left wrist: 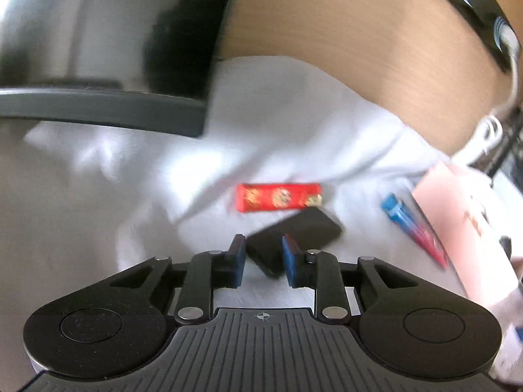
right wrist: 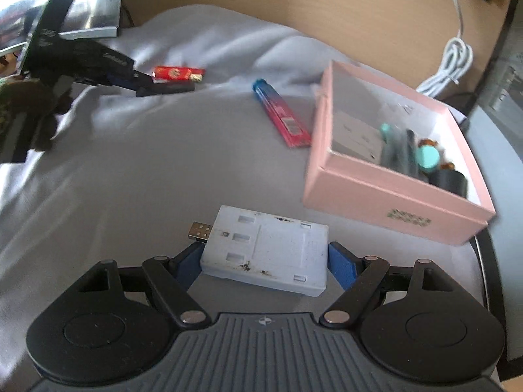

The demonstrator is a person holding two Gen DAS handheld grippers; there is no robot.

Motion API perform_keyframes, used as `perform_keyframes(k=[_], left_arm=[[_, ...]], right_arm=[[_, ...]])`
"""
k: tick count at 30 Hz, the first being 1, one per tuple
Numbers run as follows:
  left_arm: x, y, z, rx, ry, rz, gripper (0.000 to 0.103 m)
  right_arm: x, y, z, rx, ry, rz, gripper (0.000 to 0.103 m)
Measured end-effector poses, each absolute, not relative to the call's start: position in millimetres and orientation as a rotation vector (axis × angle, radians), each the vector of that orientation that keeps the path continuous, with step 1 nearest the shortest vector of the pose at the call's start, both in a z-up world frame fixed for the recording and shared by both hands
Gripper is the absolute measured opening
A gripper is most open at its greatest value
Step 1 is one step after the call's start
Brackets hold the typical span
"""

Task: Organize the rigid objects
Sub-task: 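Grasp the red lighter with the left gripper while the right holds the power bank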

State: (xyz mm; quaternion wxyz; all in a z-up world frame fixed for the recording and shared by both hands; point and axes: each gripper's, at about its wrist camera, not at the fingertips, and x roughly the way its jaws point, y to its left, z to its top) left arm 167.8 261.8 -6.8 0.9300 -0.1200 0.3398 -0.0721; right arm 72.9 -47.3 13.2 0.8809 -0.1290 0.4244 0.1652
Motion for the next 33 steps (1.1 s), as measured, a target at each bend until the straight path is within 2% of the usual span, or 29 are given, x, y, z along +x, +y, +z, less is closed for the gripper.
perform_keyframes(k=[2,10,13,15,19,23,33], left_arm=[[161.5,257.0,-7.4,-0.275,0.715,-0.184,0.027],[146.3,211.7,-1.8,-0.098,0.747,-0.279,0.027],[138.7,192.8,-0.8,0.000,0.752,-0.286,0.029],[136.8,180.4,-1.0,0.022,0.761,-0.303,0.036],[124.4,168.4,-0.3,0.008,0.803,-0.409,0.038],[116.7,166.9,13.9,0.054,0.679,-0.285,0.038],[194.8,175.9,23.7,0.162,0.661,-0.095,0.038]], right_arm=[[72.2,-52.6,11.1,-0.266,0.894,0.335,0.081],[72.2,-72.7,0.8,-0.234,0.875,0.323,0.081],[72.8,-77.2,-2.4,-0.202,0.863,0.315,0.085],[72.3,-80.5,-5.0,-0.173,0.852,0.309,0.089],[73.1,-92.3,-13.5,-0.090,0.837,0.289,0.099],[70.2,-97.0,-18.3,-0.051,0.812,0.290,0.101],[70.3,-95.5,-21.1,-0.047,0.804,0.290,0.103]])
